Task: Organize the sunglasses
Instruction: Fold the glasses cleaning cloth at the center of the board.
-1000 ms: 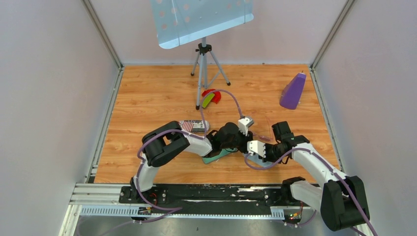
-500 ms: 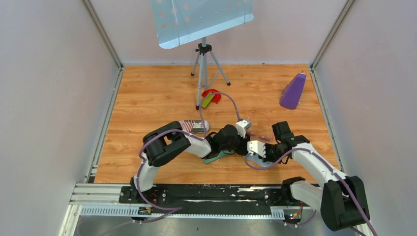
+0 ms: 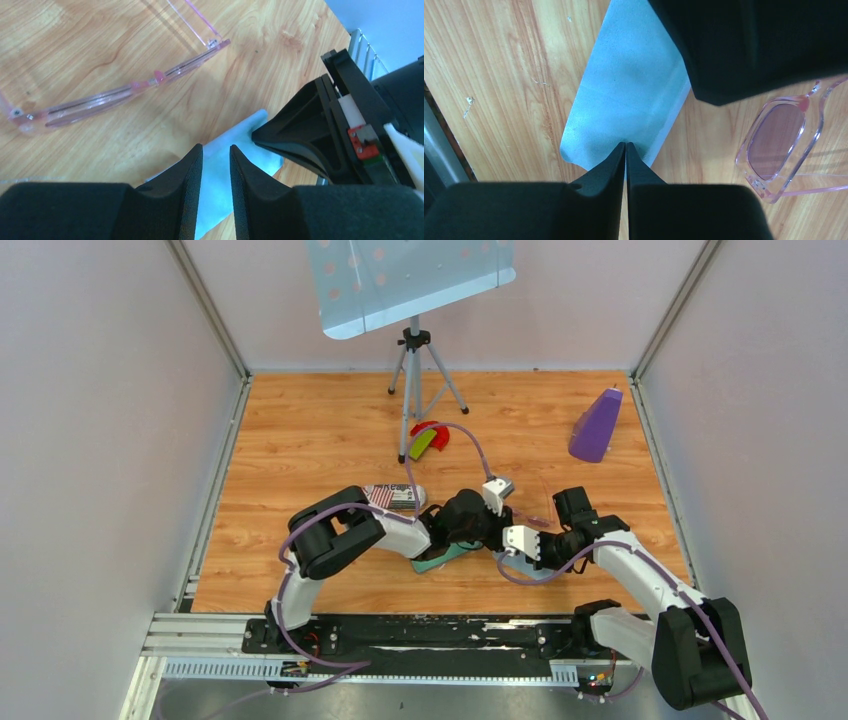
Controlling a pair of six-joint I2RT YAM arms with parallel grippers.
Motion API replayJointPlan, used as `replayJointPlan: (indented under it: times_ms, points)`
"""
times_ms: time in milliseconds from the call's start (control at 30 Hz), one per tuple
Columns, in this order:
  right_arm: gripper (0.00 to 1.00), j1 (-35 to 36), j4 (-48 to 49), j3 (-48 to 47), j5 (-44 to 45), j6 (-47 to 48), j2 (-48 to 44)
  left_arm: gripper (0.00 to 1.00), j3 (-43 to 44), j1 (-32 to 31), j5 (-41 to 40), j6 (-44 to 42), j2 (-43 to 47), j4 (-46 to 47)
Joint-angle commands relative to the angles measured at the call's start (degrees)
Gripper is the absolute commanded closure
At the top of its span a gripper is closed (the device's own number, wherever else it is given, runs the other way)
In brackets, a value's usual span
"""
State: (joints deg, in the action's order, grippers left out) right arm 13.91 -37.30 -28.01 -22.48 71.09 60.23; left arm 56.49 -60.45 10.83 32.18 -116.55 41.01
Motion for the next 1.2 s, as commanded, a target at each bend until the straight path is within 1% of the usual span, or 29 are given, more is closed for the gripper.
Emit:
replayJointPlan:
  times_ms: [0, 200, 467, 633, 767, 867, 967, 1100, 1167]
  points:
    - [0.93, 0.94, 0.73, 1.94, 0.42, -0.55, 0.75, 0.70, 3.80, 0.41, 1.29, 0.87, -3.39, -4.36]
    - [0.93, 0.90, 0.85, 2.58, 0.25, -0.76, 0.53, 0.71, 4.79, 0.81, 1.89, 1.50, -4.24, -5.17]
    - [0.93, 0.85, 0.91, 2.28, -0.14, -1.65, 0.12, 0.70, -0.75, 1.16, 1.50, 1.36, 0.98, 0.30]
    - [0.88, 0.80, -2.32, -1.10, -2.00, -4.81, -3.02, 0.67, -0.38, 1.37, 0.39, -1.06, 3.36, -2.89]
    - [0.85, -0.07, -6.00, -4.23, -3.17, -6.43, -6.64, 0.65, 1.79, 2.72, 0.39, -6.87, 6.07, -12.04]
    - [0.84, -1.88, -7.88, -5.22, -3.25, -6.36, -7.61, 0.64, 6.13, 4.17, 1.68, -11.22, 7.06, -22.30]
    - [0.83, -6.57, -9.53, -6.24, -5.54, -5.20, -7.46, 0.64, 10.65, 5.03, 0.85, -14.75, 7.79, -31.39]
    - [0.79, -17.54, -13.07, -9.24, -13.15, -3.15, -5.94, 0.63, 18.17, 5.46, 0.68, -22.95, 7.61, -45.85]
    - [0.77, -22.28, -14.96, -10.76, -17.11, -1.45, -3.47, 0.62, 20.93, 5.88, 2.21, -27.84, 7.46, -50.80]
